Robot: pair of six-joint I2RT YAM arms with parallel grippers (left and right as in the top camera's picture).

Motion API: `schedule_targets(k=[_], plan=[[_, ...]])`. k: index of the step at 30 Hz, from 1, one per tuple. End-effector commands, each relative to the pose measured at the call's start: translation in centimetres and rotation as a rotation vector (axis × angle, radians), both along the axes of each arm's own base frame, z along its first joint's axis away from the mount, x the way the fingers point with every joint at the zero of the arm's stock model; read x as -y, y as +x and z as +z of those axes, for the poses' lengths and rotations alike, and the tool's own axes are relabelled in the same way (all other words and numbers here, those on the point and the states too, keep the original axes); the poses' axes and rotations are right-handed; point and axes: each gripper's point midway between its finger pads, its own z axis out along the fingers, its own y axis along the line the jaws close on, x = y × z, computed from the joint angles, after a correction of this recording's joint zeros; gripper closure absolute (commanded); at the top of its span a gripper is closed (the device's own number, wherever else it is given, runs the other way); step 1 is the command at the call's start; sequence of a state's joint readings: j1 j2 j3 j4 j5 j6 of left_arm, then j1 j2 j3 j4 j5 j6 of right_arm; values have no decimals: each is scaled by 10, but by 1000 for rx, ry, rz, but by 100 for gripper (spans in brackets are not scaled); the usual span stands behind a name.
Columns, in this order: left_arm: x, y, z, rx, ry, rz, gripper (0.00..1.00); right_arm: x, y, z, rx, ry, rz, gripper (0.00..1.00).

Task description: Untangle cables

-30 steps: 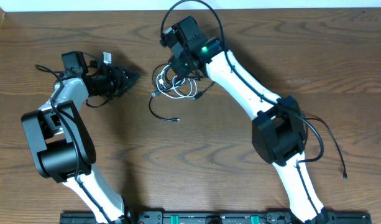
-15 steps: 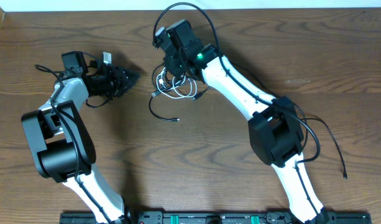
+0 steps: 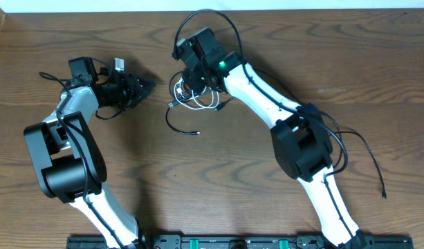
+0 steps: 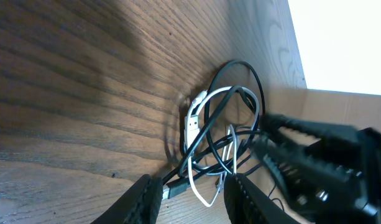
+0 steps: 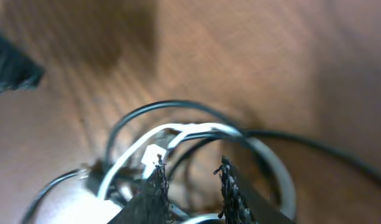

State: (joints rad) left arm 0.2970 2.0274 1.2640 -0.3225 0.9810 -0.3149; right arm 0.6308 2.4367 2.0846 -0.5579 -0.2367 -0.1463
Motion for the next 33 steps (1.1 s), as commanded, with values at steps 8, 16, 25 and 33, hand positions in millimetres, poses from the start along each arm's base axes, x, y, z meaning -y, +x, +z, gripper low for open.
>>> schedule_targets(k=[8,16,25,33], plan=[[1,-1,-2,-7,5,-1,61,-30,-57,-10,-180,52,117,72],[1,-1,-2,-6,5,-1,61,-14,-78,-25,-263,-33,139,66],[1,-1,-2,-7,5,-1,61,-5,-81,-40,-245,-105,135,61],[1,-1,-2,-7,5,-1,61,-3,-98,-68,-261,-127,183,75]])
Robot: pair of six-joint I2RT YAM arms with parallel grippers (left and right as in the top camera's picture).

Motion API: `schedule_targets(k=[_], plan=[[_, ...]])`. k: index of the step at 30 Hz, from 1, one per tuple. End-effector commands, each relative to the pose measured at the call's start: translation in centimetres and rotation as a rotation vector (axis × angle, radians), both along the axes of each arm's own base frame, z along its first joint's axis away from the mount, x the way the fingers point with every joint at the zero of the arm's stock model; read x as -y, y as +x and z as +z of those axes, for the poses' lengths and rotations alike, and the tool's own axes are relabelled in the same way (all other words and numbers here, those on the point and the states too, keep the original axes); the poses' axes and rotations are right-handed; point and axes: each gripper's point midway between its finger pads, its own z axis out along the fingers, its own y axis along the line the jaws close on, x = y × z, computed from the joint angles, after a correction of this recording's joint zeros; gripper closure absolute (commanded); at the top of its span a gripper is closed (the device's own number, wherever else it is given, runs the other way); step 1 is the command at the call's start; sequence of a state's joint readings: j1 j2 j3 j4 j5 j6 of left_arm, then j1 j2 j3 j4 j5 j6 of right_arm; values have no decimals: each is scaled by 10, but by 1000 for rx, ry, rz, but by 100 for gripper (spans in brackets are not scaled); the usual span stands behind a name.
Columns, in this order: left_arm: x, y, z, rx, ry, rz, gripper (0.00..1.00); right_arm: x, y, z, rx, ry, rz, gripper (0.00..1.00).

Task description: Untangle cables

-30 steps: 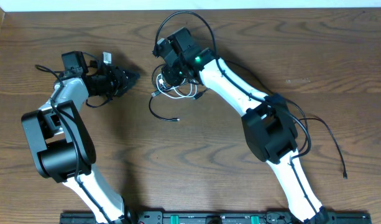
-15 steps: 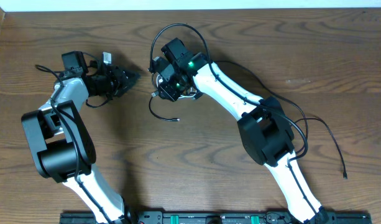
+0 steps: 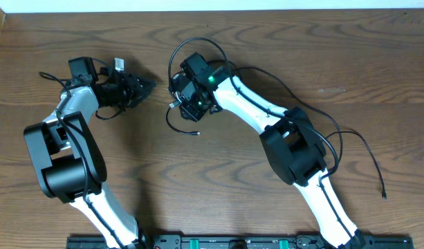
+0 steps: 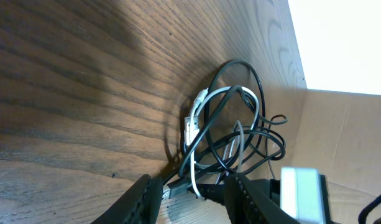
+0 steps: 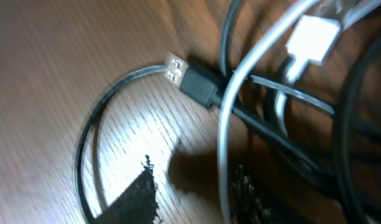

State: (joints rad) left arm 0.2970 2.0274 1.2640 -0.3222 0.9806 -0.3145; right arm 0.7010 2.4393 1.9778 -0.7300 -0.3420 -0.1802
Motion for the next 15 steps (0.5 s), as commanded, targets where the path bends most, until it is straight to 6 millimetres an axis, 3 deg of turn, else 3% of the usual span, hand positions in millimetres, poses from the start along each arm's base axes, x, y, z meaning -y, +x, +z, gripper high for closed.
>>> schedule_targets(k=[1,3,6,10,15], plan=[[1,-1,-2,-7,4,-1,61,0,-6,-10,6,-8,34,89],[1,-1,-2,-7,4,-1,61,-5,-3,1,17,20,30,99],[1,-1,-2,-7,4,-1,61,-18,1,42,44,106,45,99],[1,-1,-2,-7,4,-1,61,-26,12,119,149,215,41,99],[1,-1,-2,-7,4,-1,61,-23,10,212,296,336,48,99]])
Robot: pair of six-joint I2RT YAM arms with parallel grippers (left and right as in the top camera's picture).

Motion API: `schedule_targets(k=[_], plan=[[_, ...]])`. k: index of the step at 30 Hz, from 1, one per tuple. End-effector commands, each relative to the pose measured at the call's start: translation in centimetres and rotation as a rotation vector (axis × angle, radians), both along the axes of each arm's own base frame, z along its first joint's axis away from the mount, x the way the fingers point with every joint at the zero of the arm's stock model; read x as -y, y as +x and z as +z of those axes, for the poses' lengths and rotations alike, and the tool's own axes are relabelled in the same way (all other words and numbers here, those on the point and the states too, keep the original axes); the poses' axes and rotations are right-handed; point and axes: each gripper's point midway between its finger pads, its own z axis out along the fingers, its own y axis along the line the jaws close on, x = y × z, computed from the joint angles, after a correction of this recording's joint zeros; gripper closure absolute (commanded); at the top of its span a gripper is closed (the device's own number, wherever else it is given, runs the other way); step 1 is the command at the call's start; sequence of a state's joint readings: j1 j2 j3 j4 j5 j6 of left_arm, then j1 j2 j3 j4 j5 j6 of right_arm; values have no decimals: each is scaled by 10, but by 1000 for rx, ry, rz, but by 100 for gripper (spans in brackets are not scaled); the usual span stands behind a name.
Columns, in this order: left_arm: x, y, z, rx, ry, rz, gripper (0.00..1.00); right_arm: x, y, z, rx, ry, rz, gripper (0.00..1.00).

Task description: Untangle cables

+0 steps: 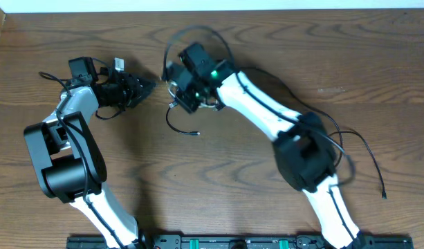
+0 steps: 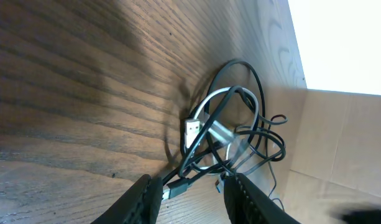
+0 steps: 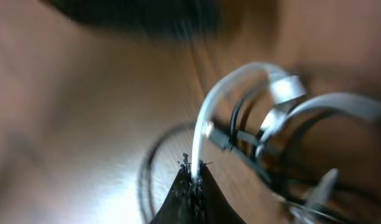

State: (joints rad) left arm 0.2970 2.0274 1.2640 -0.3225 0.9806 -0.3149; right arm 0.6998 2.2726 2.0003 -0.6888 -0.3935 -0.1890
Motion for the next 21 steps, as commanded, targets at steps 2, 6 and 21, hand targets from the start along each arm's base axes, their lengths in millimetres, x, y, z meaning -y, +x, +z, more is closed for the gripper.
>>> schedule_targets(k=[2,6,21], plan=[[1,-1,-2,-6,4,-1,61,-2,-4,133,194,193,22,99],[1,-1,-2,-6,4,-1,61,5,-9,195,358,269,65,99],[1,-1,-2,-9,3,1,61,38,5,353,786,536,-55,99]])
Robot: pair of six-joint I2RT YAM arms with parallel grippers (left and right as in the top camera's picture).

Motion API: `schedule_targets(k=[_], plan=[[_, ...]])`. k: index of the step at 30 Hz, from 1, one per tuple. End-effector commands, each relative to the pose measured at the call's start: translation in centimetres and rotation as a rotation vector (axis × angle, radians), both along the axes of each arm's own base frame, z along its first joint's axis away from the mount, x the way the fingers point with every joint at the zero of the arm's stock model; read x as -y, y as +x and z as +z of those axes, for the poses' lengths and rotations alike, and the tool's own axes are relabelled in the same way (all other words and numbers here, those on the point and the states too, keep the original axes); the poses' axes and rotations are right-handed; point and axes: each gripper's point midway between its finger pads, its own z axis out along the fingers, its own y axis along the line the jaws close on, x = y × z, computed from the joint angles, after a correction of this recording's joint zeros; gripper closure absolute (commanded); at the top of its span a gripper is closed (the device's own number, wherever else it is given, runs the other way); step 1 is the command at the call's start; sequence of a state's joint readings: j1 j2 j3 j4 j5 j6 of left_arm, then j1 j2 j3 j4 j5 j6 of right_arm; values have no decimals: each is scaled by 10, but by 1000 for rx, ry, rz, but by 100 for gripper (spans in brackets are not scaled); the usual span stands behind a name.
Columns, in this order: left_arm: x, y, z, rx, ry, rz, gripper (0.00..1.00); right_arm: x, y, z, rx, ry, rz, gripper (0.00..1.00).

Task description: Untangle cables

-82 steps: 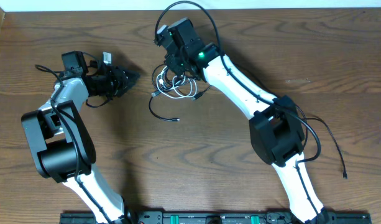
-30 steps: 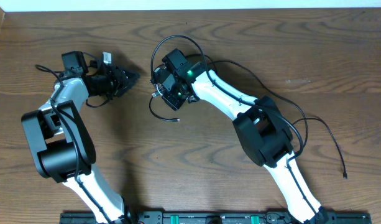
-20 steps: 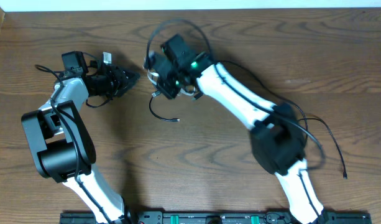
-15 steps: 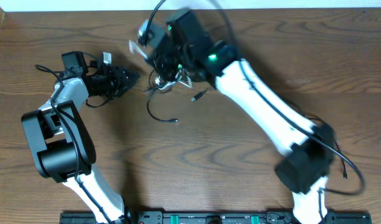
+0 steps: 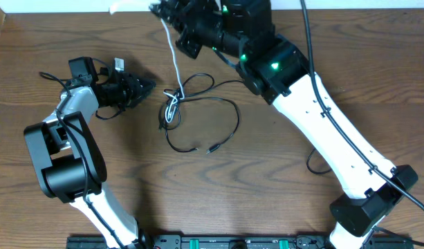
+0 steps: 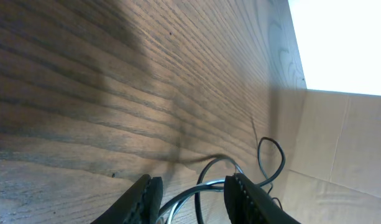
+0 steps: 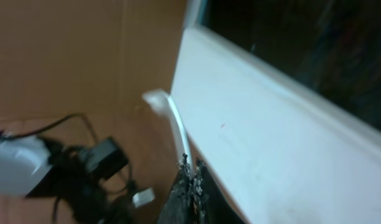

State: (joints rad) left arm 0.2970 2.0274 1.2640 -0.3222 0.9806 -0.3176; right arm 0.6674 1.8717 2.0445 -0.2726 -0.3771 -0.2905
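My right gripper (image 5: 158, 10) is raised high over the table's back edge, shut on the white cable (image 5: 174, 62). That cable hangs down from it to a small knot (image 5: 171, 111) on the wood; its free end (image 5: 115, 8) sticks out to the left. In the right wrist view the white cable (image 7: 178, 124) rises from the closed fingertips (image 7: 189, 171). A black cable (image 5: 229, 128) lies in a wide loop beside the knot. My left gripper (image 5: 148, 86) rests low and open just left of the knot, with cable strands (image 6: 202, 190) between its fingers (image 6: 146, 196).
A cardboard wall (image 6: 330, 149) stands beyond the table's far end. The left arm's own black lead and a white tag (image 5: 119, 64) lie behind its wrist. The right arm's lead (image 5: 310, 162) trails on the wood at the right.
My right gripper, then low at the tangle and shut on the white cable, is now high at the back. The white cable is drawn up, and the black cable has spread into a wide loop.
My right gripper first hovered open over the bundled cables, then was down among them, still open. After that it was shut on the white cable, and now it holds that cable high with the bundle loosened. The left gripper stayed open in place throughout.
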Motion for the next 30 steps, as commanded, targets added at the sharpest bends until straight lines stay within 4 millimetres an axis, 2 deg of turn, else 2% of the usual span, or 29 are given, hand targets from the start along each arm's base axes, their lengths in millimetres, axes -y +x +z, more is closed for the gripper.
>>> schedule_targets(k=[1,4,7,10,14,16,17,18,19,20,24,27,30], plan=[[1,-1,-2,-7,4,-1,60,14,1,30,32,69,-44,99],[1,-1,-2,-8,4,0,61,15,2,43,75,103,-46,99],[1,-1,-2,-8,4,0,61,19,2,66,161,162,-51,99],[1,-1,-2,-7,4,-1,61,23,6,67,156,169,-61,99],[1,-1,-2,-7,4,0,61,24,11,6,-70,32,-73,97],[1,-1,-2,-7,4,0,61,24,5,-32,-193,-65,-72,89],[1,-1,-2,-7,4,0,61,24,-3,-67,-300,-152,-67,85],[1,-1,-2,-7,4,0,61,24,-9,-88,-364,-205,-64,82],[1,-1,-2,-7,4,0,61,25,-18,-128,-481,-298,-60,79],[1,-1,-2,-7,4,0,61,26,-22,-149,-548,-339,-64,78],[1,-1,-2,-7,4,0,60,21,-33,-220,-776,-447,-74,76],[1,-1,-2,-7,4,0,61,3,-48,-261,-914,-477,-10,76],[1,-1,-2,-8,4,0,61,-8,-56,-304,-1081,-490,-52,77]])
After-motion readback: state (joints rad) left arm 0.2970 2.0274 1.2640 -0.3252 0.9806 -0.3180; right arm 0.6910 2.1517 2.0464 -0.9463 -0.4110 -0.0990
